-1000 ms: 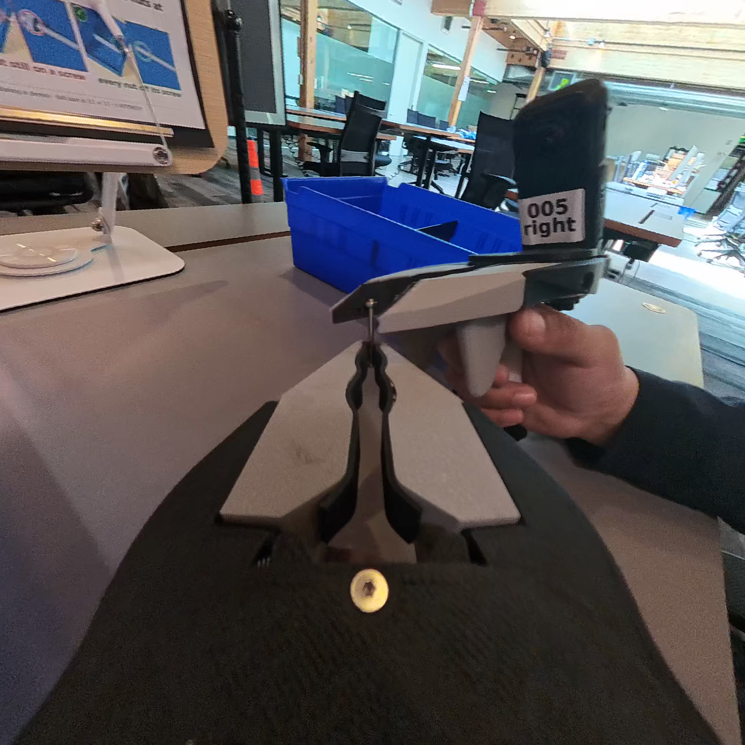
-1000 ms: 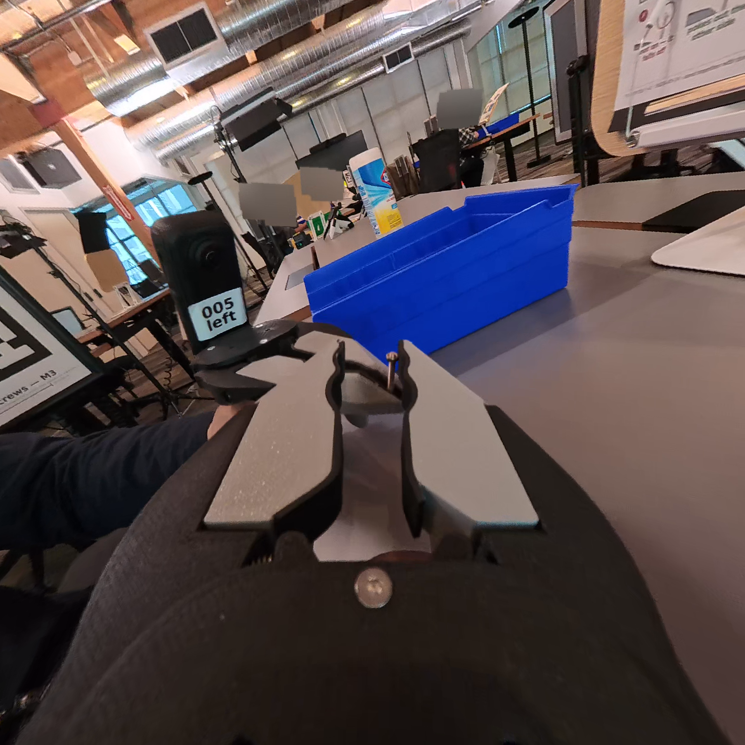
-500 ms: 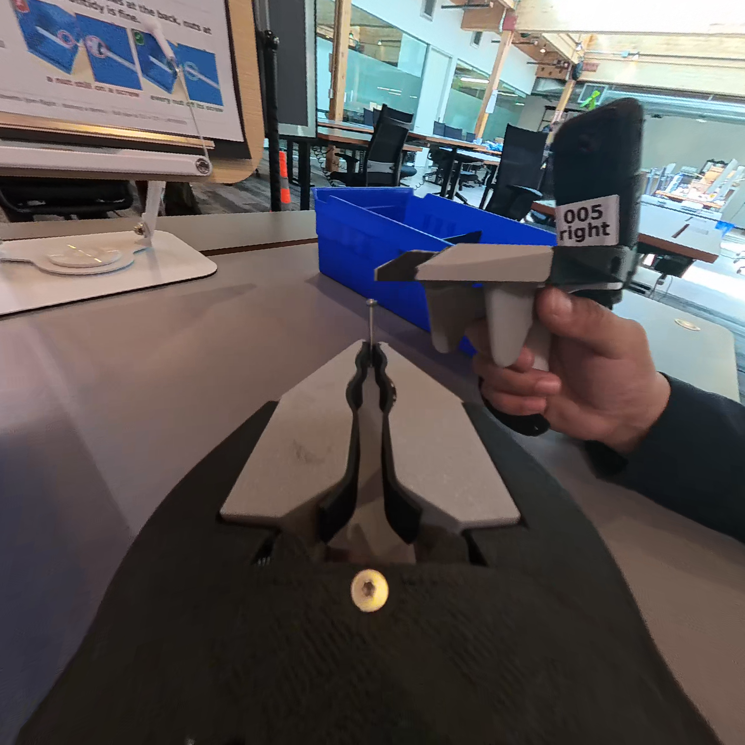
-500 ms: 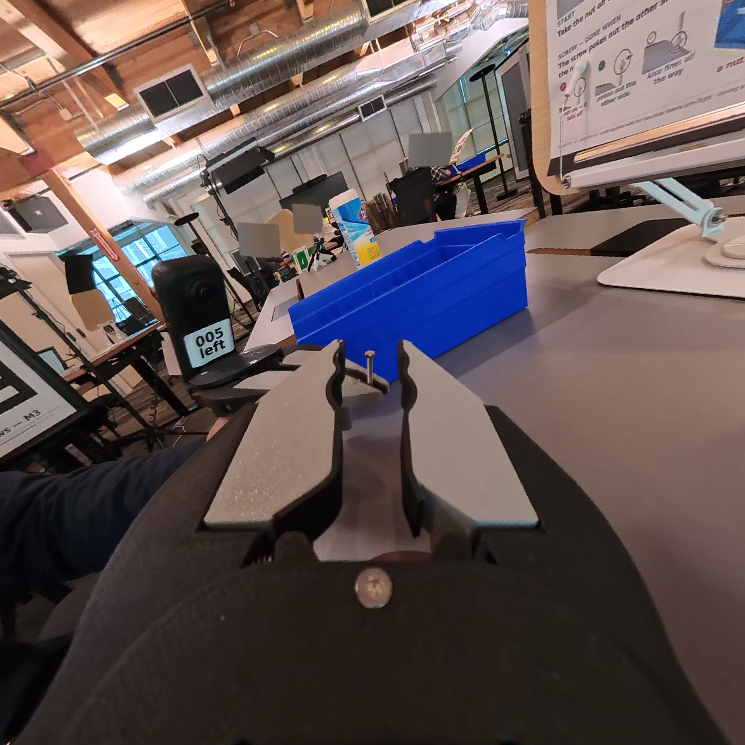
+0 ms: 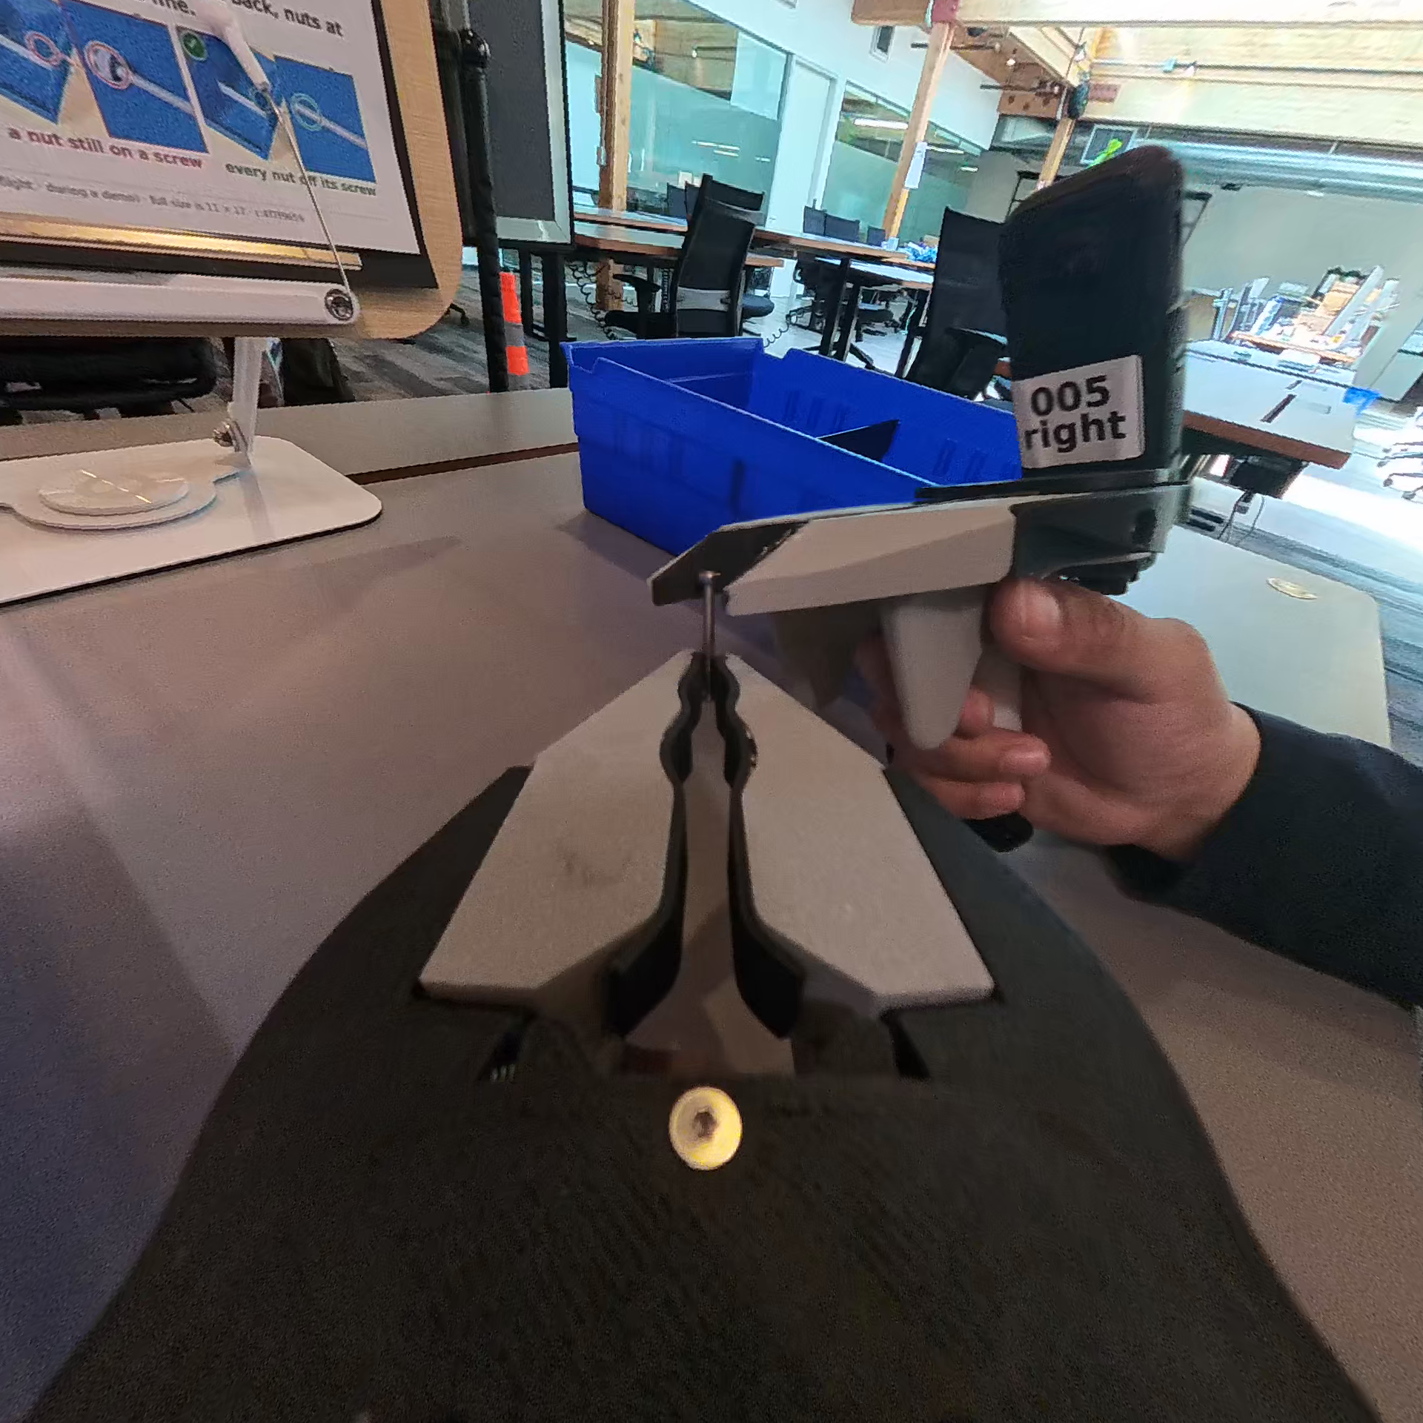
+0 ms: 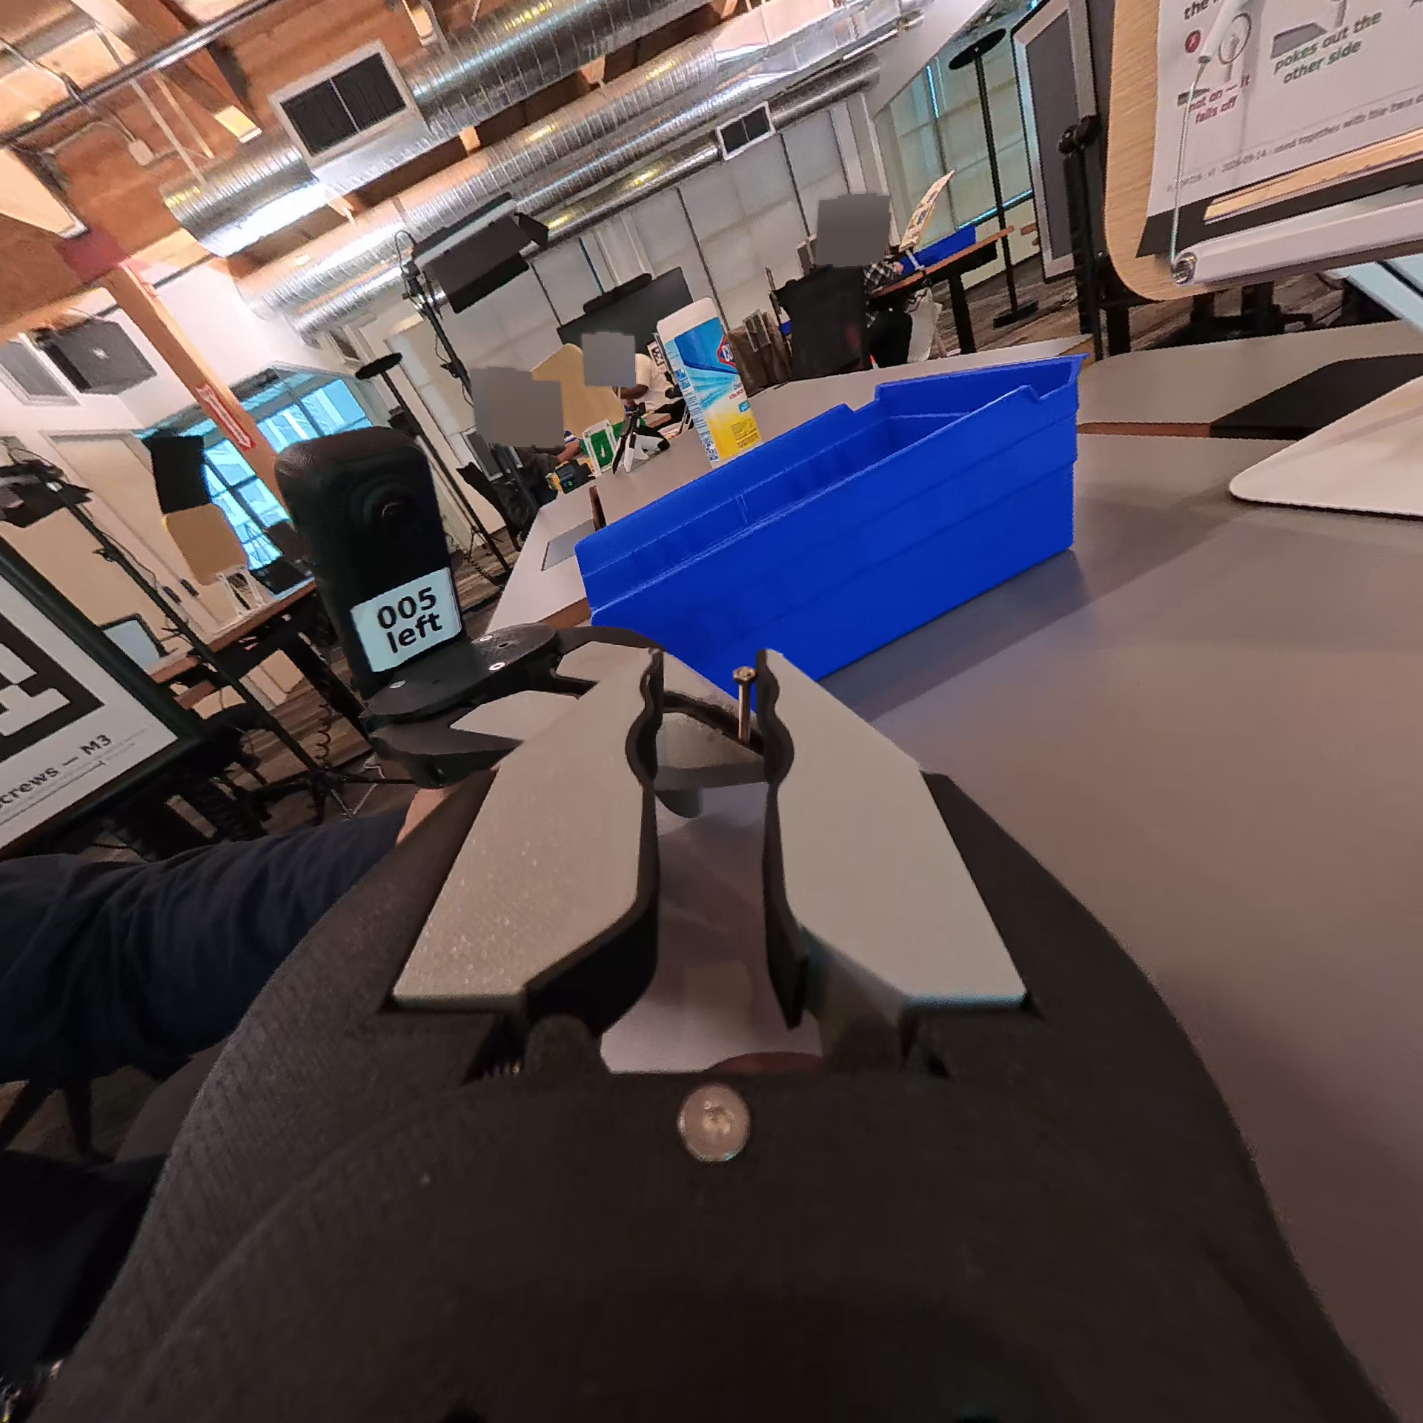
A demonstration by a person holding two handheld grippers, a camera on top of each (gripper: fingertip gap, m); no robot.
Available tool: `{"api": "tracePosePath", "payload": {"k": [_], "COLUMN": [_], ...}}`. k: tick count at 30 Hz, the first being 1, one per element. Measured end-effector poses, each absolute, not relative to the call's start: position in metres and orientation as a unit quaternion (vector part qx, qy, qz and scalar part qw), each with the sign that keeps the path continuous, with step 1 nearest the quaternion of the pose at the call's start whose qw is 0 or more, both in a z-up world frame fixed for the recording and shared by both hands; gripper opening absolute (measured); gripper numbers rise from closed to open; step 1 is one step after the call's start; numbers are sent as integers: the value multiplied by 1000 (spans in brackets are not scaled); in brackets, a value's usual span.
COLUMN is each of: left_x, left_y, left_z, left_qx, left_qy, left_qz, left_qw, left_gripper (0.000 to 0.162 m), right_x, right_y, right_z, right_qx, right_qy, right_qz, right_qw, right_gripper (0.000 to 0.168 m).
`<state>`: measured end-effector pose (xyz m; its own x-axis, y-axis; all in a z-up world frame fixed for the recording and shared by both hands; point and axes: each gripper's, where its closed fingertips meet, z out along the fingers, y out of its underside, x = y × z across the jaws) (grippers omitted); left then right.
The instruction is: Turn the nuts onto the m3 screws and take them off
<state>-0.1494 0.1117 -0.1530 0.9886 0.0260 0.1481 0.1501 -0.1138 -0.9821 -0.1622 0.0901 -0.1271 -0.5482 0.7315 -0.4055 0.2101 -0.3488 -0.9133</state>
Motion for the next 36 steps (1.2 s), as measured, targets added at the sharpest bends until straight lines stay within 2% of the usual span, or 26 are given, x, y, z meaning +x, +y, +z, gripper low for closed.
{"api": "tracePosePath", "payload": {"k": [8, 18, 29, 31, 36], "left_x": [-142, -137, -137, -138, -147], "left_y": [113, 114, 114, 114, 112], "left_z": [-153, -153, -153, -152, -151], "left_qx": [-746, -747, -745, -744, -741], "left_qy": [-43, -30, -31, -33, -51], "left_qz": [-55, -55, -55, -55, -39], "left_qw": [663, 662, 664, 666, 669], "left_gripper": [0, 0, 0, 0, 0], "right_x": [-164, -167, -168, -168, -166], "right_y": [83, 82, 83, 85, 98], "right_z": [-133, -137, -137, -137, -128], "right_qx": [-435, -441, -444, -447, -453], "right_qy": [-551, -557, -555, -550, -527], "right_qz": [689, 679, 677, 680, 692], "right_qw": [180, 187, 188, 186, 196], "right_gripper": [19, 0, 0, 9, 15]}}
